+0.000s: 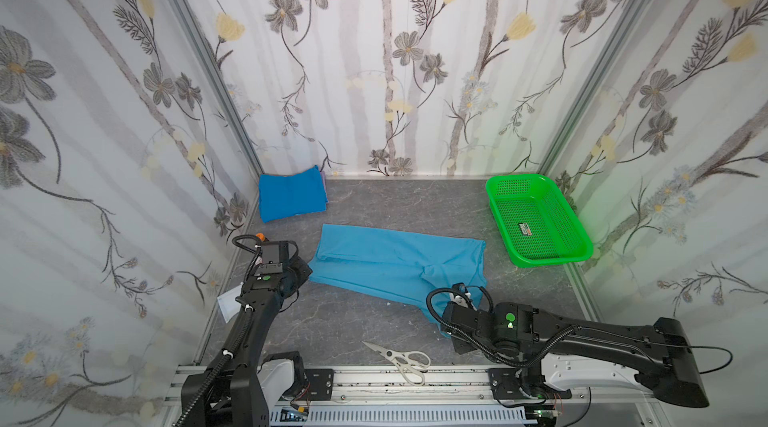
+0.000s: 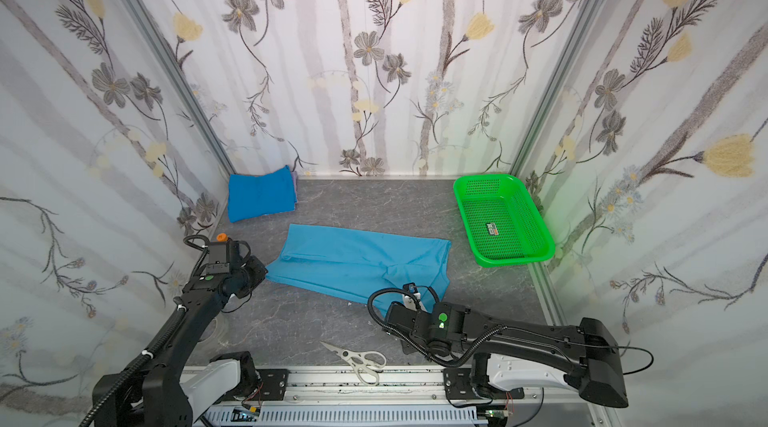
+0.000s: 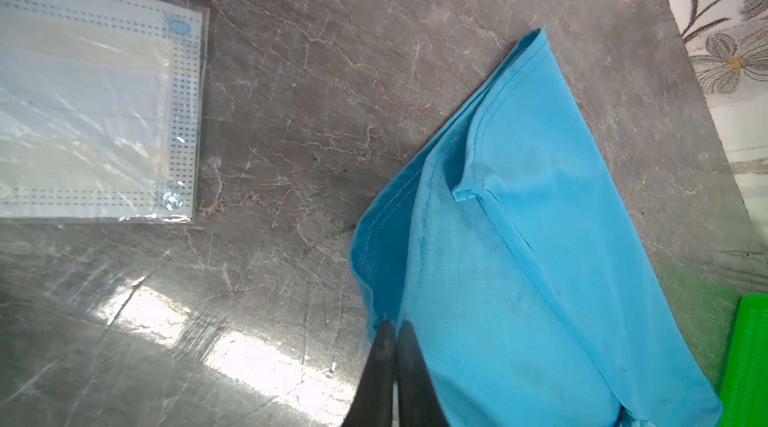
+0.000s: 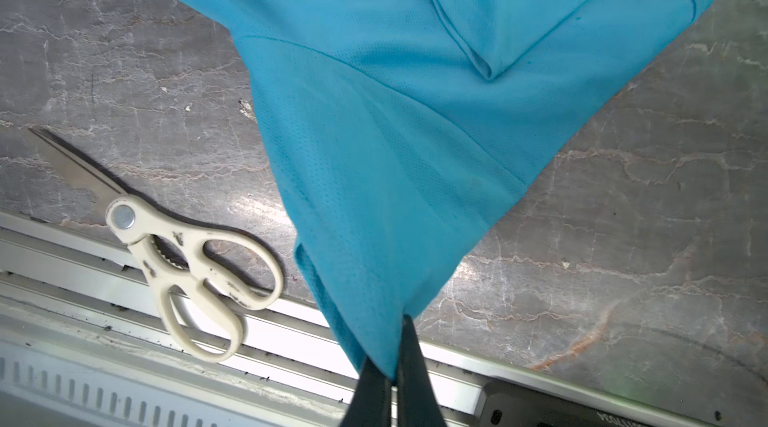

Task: Fold and stack the t-shirts
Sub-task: 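Hold the shirt's near corner with the right gripper beside the scissors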

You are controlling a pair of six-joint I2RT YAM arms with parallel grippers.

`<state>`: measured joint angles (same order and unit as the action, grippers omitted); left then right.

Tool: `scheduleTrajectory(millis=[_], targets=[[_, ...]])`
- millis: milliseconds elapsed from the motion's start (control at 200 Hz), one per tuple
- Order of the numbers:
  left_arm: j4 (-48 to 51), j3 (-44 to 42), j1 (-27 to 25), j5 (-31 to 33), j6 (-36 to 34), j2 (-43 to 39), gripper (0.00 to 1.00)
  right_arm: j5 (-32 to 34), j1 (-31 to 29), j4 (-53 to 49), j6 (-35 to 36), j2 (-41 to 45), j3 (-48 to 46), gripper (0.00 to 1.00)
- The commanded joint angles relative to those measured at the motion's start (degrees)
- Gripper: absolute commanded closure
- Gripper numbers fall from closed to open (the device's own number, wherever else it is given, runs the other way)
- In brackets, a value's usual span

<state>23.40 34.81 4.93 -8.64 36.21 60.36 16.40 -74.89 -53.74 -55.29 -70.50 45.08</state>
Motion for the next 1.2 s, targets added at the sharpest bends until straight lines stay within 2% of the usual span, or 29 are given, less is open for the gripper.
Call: scheduleTrajectory(millis=[0, 35, 100, 180, 220, 390, 685, 759, 809, 1004, 1124, 1194], targets=[[0.89, 0.38, 0.08, -0.81, -0.83, 0.11, 0.92, -1.32, 0.15, 3.21, 3.73, -0.40, -0.13, 0.94], [0.70, 0.19, 0.08, -1.10, -0.85, 0.20, 0.92, -2.33, -0.04, 5.07, 3.84, -0.60, -0.76, 0.87], [0.42, -0.17, 0.08, -1.28, -0.79, 0.20, 0.91, -4.26, -0.55, 8.13, 2.70, -0.54, -3.42, 0.65], [0.25, -0.45, 0.05, -1.55, -0.79, 0.20, 0.91, -5.63, -1.23, 10.35, 0.39, 0.44, -6.51, 0.49], [0.22, -0.53, 0.06, -1.64, -0.87, 0.16, 0.91, -6.29, -1.62, 11.42, -0.74, 1.22, -7.56, 0.46], [-0.61, -0.53, 0.07, -2.24, -0.70, 0.81, 0.90, -9.71, -2.99, 17.23, -2.72, 2.68, -12.00, 0.45], [-0.26, -0.49, 0.08, -2.34, -0.79, 0.51, 0.90, -10.60, -7.11, 26.16, -6.28, -5.65, -13.22, 0.53], [-0.49, -0.28, 0.07, -2.71, -0.79, 0.96, 0.90, -9.88, -7.48, 26.49, -7.87, -7.40, -13.86, 0.59], [-0.65, -0.32, 0.08, -2.95, -0.72, 1.23, 0.90, -9.36, -7.54, 26.34, -8.55, -8.54, -14.03, 0.67], [-0.65, -0.32, 0.08, -2.99, -0.70, 0.94, 0.90, -6.76, -7.94, 19.33, -9.51, -12.31, -12.48, 1.00], [-0.48, -0.13, 0.08, -3.04, -0.69, 0.65, 0.90, -1.48, -8.09, 10.73, -8.26, -8.46, -7.57, 1.00], [-0.04, 0.59, 0.01, -3.22, -0.78, 0.30, 0.90, 0.42, -6.03, 6.71, -5.51, -5.64, -4.85, 1.00]])
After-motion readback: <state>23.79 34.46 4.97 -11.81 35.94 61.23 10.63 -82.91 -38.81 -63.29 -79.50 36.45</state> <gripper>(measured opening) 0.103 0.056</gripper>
